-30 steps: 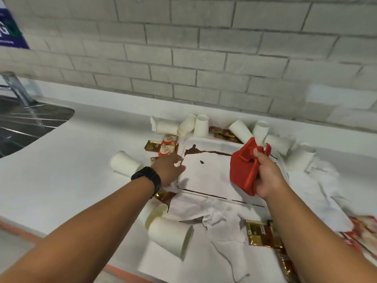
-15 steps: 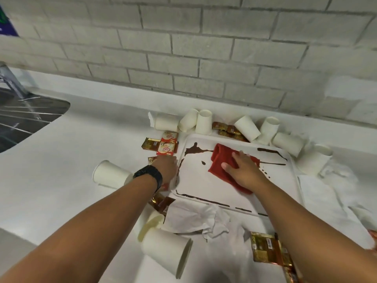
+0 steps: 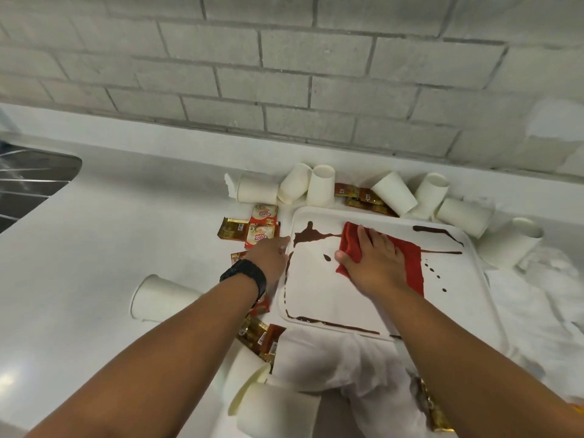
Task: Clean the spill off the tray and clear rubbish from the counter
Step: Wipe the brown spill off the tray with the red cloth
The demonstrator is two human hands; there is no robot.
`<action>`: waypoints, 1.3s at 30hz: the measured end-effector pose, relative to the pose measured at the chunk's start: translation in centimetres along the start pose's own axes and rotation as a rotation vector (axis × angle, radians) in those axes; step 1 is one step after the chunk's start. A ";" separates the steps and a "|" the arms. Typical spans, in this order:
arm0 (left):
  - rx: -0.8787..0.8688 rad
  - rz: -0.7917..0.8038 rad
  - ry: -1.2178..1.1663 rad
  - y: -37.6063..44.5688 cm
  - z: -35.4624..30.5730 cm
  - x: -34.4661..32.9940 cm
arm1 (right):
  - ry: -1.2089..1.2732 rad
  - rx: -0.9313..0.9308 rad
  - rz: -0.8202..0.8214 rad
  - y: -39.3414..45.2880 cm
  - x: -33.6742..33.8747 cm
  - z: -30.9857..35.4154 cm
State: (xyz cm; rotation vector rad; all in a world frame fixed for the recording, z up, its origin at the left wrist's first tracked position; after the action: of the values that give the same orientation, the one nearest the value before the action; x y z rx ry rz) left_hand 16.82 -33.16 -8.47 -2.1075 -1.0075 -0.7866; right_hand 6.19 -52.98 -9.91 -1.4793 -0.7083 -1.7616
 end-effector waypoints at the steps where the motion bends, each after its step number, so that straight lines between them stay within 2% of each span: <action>1: -0.004 -0.012 -0.015 0.0 0.0 0.1 | -0.024 -0.007 -0.003 0.2 0.0 0.1; 6: -0.007 -0.043 -0.063 0.4 0.2 0.1 | -0.059 0.043 0.109 1.4 -1.9 2.7; 10: 0.017 -0.056 -0.129 0.3 0.5 -0.1 | -0.052 0.312 0.162 -0.3 -2.6 6.2; 14: 0.031 -0.062 -0.150 0.6 0.7 0.1 | -0.015 0.525 0.208 -2.9 -1.7 5.0; 16: 0.035 -0.057 -0.153 0.6 0.7 0.0 | 0.008 0.486 0.196 -2.7 -1.1 3.2; 19: 0.035 -0.042 -0.154 0.8 0.7 0.1 | 0.003 0.320 0.139 -0.5 -0.8 1.4; 25: 0.061 -0.016 -0.188 1.0 1.1 -0.1 | 0.001 0.084 0.107 3.5 -1.5 3.3; 28: 0.074 -0.009 -0.205 1.0 1.2 -0.2 | 0.033 0.083 0.106 4.4 -1.5 5.2; 33: 0.109 0.008 -0.199 1.2 1.7 -0.4 | 0.310 0.110 0.091 4.9 -0.4 8.0; 36: 0.084 -0.001 -0.220 1.1 1.5 -0.3 | 0.563 0.117 0.094 4.5 0.2 9.5; 39: 0.070 -0.012 -0.223 1.0 1.4 -0.2 | 0.293 0.193 0.181 4.5 -1.4 11.3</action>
State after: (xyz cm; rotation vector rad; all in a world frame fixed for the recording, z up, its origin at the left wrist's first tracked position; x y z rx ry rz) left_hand 17.89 -32.66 -9.82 -2.1637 -1.1476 -0.5219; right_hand 16.52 -46.52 -9.26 -1.0916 -0.5564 -1.6734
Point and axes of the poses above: each hand's wrist, its own y-axis towards the middle knuckle, its own x-axis out of the back of the hand, z = x × y, the point moved 10 cm from there along y, towards the middle knuckle, and after that the axes turned 2 degrees about -z, right-handed, at the moved point
